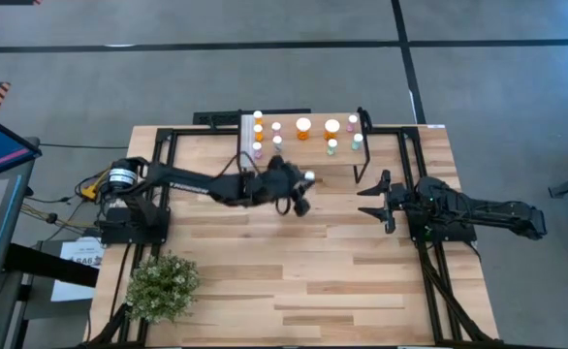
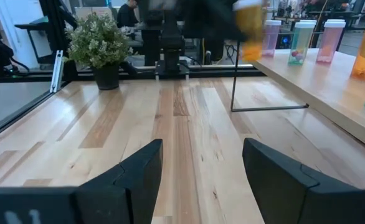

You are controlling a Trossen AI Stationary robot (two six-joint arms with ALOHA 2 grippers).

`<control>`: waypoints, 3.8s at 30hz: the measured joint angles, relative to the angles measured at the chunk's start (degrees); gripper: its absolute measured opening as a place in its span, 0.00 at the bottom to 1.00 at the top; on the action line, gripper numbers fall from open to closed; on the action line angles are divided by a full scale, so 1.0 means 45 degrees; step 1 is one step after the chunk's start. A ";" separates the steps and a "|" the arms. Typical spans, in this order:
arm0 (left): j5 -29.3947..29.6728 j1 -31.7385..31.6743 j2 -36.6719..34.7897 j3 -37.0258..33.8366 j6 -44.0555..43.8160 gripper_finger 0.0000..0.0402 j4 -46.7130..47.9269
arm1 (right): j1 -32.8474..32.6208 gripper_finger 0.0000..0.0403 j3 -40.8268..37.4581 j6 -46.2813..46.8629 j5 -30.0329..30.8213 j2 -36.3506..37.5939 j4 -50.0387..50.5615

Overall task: Pick and place medicine bottles onto shelf by color
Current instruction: Put the small orange pill bottle on the shelf, then remove the small blue pill bottle from the shelf

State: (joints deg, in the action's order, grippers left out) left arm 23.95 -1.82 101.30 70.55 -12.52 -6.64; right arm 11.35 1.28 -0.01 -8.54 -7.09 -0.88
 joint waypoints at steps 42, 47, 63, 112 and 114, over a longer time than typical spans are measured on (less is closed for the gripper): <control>-0.1182 -0.2824 0.1297 0.2084 -0.0728 0.28 0.1252 | -0.0004 0.61 0.0000 0.0002 0.0005 0.0000 0.0061; -0.1072 -0.2837 0.1474 0.2087 -0.0710 0.28 0.1355 | -0.0004 0.61 0.0000 -0.0001 0.0005 -0.0005 0.0072; -0.1040 -0.2954 0.1506 0.2073 -0.0806 0.28 0.1854 | -0.0004 0.61 0.0000 0.0004 0.0005 -0.0005 0.0087; -0.1429 -0.2886 0.0281 0.2073 -0.0169 0.58 0.2319 | -0.0004 0.61 0.0000 0.0004 0.0000 -0.0005 0.0092; -0.1208 -0.2863 0.0085 0.2070 -0.0105 0.58 0.2636 | -0.0004 0.61 0.0000 -0.0001 0.0000 -0.0005 0.0092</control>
State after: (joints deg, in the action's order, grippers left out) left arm 18.51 -14.70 101.68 79.86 -12.99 5.23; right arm 11.33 1.28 -0.01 -8.54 -7.11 -0.47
